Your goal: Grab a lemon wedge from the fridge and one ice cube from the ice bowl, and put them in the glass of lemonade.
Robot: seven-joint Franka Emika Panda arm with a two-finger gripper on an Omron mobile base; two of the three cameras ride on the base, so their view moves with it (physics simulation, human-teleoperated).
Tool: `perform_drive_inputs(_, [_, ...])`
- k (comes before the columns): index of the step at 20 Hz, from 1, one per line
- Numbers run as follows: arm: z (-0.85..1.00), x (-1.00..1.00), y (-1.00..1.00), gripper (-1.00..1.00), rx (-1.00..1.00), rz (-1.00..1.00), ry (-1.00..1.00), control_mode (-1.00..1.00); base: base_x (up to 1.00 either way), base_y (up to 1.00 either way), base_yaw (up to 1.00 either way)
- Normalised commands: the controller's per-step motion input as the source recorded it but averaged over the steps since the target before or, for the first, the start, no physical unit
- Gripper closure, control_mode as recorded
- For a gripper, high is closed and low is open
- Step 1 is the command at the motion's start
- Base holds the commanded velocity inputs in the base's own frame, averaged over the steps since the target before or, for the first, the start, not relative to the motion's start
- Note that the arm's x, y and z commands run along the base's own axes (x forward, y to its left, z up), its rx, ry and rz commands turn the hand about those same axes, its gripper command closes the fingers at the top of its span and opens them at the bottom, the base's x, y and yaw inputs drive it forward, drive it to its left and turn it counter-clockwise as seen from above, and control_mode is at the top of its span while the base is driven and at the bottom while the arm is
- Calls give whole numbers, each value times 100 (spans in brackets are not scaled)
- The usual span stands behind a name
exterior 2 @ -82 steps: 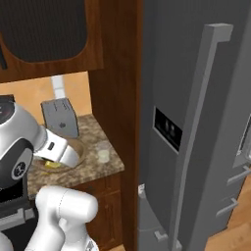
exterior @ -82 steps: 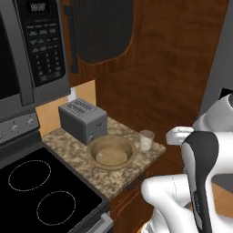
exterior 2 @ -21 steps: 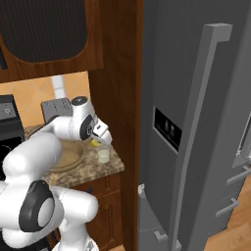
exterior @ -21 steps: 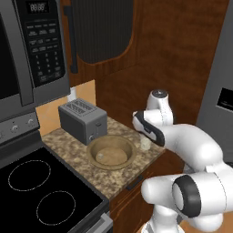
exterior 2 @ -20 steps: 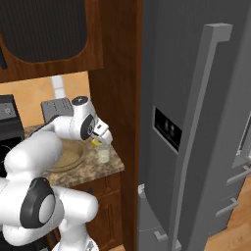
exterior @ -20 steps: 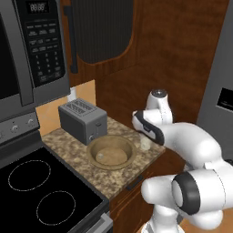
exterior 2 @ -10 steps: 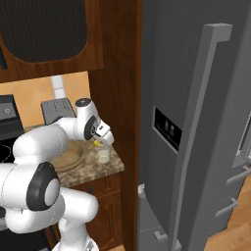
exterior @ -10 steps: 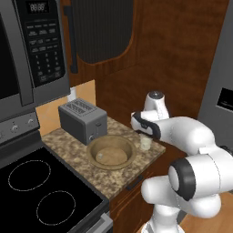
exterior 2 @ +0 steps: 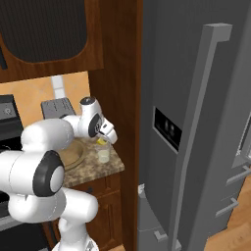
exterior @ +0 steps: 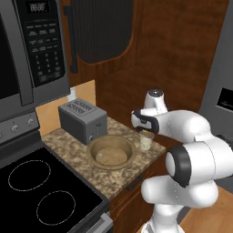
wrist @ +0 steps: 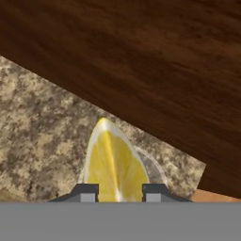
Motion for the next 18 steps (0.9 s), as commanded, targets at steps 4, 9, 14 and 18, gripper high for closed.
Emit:
perform_drive_inputs(4, [0,0,0,-100,0,0,0,-100,0,0,0])
perform_drive_inputs(9, [0,0,0,-100,0,0,0,-100,0,0,0])
perform_drive_inputs(14, [0,0,0,-100,0,0,0,-100,0,0,0])
perform_drive_inputs(18, [0,-16,1,-100,0,0,-5,-100,0,0,0])
